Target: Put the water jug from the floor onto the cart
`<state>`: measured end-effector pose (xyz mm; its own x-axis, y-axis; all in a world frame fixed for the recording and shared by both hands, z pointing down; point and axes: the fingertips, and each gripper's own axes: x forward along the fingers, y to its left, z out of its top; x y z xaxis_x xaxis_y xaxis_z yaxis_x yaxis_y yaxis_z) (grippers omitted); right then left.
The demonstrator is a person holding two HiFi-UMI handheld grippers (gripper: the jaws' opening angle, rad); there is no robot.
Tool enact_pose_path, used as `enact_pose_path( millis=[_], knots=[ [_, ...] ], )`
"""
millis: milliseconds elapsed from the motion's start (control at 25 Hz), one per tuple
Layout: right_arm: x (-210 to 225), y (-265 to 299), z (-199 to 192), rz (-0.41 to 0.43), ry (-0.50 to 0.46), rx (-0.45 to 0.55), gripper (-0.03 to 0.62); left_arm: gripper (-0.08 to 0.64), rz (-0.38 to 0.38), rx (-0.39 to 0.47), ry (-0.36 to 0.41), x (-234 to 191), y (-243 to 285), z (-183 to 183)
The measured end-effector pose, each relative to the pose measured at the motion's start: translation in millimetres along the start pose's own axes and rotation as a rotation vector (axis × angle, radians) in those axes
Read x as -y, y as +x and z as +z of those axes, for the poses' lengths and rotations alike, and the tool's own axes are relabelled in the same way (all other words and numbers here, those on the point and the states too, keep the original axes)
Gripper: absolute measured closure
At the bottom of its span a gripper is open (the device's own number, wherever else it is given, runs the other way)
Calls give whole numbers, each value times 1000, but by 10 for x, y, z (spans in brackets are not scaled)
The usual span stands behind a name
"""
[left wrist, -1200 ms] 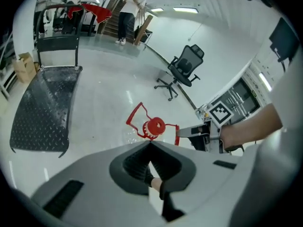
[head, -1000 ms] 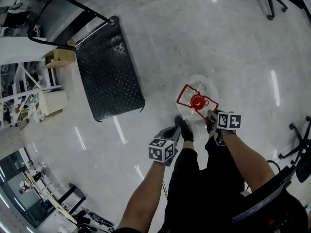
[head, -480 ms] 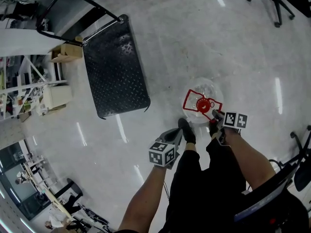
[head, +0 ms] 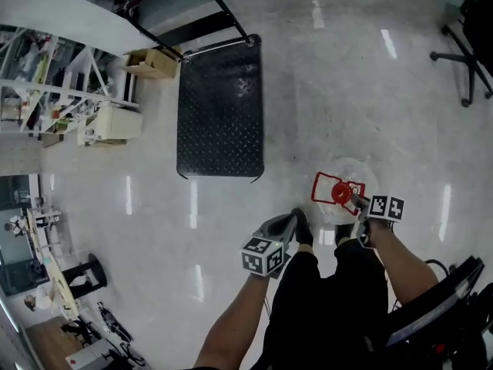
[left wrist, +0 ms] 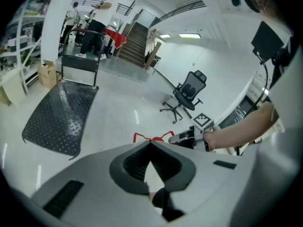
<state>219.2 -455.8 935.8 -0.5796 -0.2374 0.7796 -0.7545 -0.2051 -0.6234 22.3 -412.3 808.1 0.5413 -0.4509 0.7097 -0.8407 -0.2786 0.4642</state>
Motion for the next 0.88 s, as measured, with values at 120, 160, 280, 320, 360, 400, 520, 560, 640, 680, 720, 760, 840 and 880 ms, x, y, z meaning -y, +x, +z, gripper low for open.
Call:
enact_pose_path(
  millis=[120,160,280,320,360,400,520,560,640,680,720,760,840,880],
  knots=[
    [-313,-171,68,-3,-41,-8,517,558,52,82,-41,-144,-344,176],
    [-419,-233,86,-4,-57,-10,517,558,67,112,-60,-196,-464,242],
    [-703,-390,161,0,-104,-9,518,558,85,211,-94,-292,-795,476],
    [-792,-427,188,4,-118,-6,518,558,86,236,-88,-311,-897,552],
    [-891,-456,206,9,-131,-3,518,558,88,258,-79,-338,-1005,617],
    [-1007,-472,211,14,-142,2,518,560,90,276,-71,-384,-1123,673],
    [-1492,-435,204,31,-169,21,518,558,113,324,-76,-673,-1536,805],
    [-1674,-400,216,37,-180,28,518,558,123,344,-81,-785,-1678,847],
    [-2020,-305,275,55,-196,45,518,558,135,390,-76,-985,-1942,942],
    [-2188,-249,311,63,-202,54,518,558,140,413,-66,-1077,-2072,989],
    [-2353,-191,343,69,-207,62,518,560,147,433,-54,-1167,-2205,1029],
    [-2517,-135,367,71,-210,68,518,558,154,451,-45,-1255,-2337,1060],
    [-2849,-19,398,77,-214,77,518,558,167,478,-31,-1428,-2584,1096],
    [-3024,44,402,85,-217,80,518,558,173,489,-25,-1511,-2703,1104]
  ],
)
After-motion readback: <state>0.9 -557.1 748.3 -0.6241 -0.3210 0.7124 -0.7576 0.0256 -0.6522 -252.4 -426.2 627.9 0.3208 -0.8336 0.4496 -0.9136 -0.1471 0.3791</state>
